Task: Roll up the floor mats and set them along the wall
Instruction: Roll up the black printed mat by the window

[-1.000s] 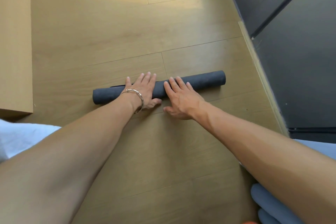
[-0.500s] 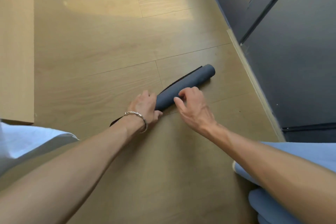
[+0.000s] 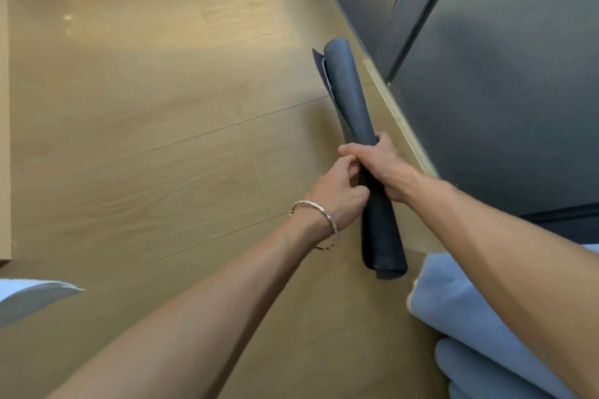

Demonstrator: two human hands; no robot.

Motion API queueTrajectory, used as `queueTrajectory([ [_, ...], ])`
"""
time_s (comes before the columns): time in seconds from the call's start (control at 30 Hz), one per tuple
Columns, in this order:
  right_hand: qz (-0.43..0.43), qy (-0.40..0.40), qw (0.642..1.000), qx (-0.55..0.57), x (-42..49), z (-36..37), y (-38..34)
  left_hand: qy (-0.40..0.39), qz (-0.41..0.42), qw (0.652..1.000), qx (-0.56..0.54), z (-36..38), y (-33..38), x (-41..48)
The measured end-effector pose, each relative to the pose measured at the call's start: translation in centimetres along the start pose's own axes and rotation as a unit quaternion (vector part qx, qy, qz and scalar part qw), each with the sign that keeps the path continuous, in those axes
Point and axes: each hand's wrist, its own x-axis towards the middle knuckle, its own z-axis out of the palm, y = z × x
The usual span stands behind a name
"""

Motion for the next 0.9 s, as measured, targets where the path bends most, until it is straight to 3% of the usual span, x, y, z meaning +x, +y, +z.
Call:
queueTrajectory([
  [0.07, -0.025, 0.041, 0.995, -0.084, 0.7, -0.5, -0.1, -0.028, -0.012, 0.999, -0.035, 0.5, 0.0, 0.4],
  [0.17, -0.060, 0.088, 0.971, -0.213, 1.9, -1.4, -0.8, -0.011, -0.018, 0.995, 0.102, 0.6, -0.7, 1.1],
  [0.37, -0.164, 0.151, 0.869, -0.442, 5.2, -3.4, -0.2, -0.014, -0.040, 0.975, 0.220, -0.6, -1.9, 1.5],
  [0.67, -0.154, 0.168, 0.804, -0.549, 7.2, -4.3, 2.1, -0.011, -0.068, 0.952, 0.297, -1.8, -2.8, 1.3],
  [0.9, -0.073, 0.136, 0.797, -0.584, 7.2, -3.7, 1.6, -0.023, -0.097, 0.937, 0.334, -3.0, -3.8, 0.9],
])
